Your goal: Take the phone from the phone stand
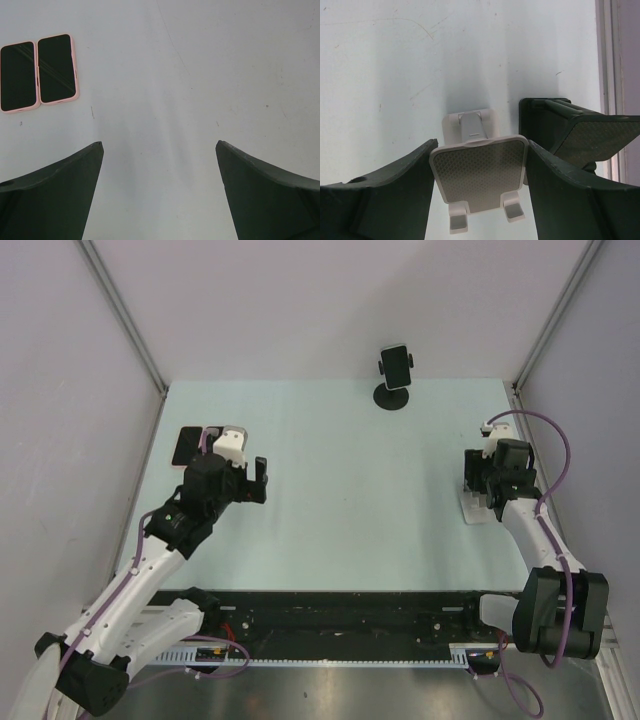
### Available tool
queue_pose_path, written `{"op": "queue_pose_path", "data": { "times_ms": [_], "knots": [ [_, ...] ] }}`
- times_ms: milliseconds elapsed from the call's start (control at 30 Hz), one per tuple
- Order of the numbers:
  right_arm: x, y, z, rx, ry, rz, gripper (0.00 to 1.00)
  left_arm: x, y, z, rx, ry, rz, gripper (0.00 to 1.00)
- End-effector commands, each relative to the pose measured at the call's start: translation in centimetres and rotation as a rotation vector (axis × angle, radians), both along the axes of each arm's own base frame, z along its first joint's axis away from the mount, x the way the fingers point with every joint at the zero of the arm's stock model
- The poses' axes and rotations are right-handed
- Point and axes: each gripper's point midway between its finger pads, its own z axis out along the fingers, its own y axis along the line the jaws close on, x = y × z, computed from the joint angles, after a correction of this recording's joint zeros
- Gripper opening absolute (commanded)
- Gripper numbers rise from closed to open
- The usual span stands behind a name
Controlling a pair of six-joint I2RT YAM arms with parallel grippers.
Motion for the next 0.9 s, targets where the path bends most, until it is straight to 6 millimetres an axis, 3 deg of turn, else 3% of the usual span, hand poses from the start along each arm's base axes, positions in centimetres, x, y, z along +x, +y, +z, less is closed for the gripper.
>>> {"op": "queue_pose_path", "data": {
  "times_ms": [0,200,533,867],
  "knots": [
    [1.26,-0.46,1.28,0.008,-0.077,-0.035,0.40,0.15,0.08,0.65,0.012,-0.035,-0.002,1.00],
    [0.99,-0.62,0.91,0.005,-0.065,-0.049,0.44,0.09,0.09,0.70,0.012,-0.036,-0.004,1.00],
    [0.77,-0.58,0.57,0.009,-0.055,-0.058,0.72,0.00,0.08,0.87,0.007,-0.043,-0.005,1.00],
    [0.83,-0.33,1.46,0.010,-0.084,-0.060,0.89,-0.11,0.05,1.00,0.003,-0.046,-0.009,1.00]
  ]
}}
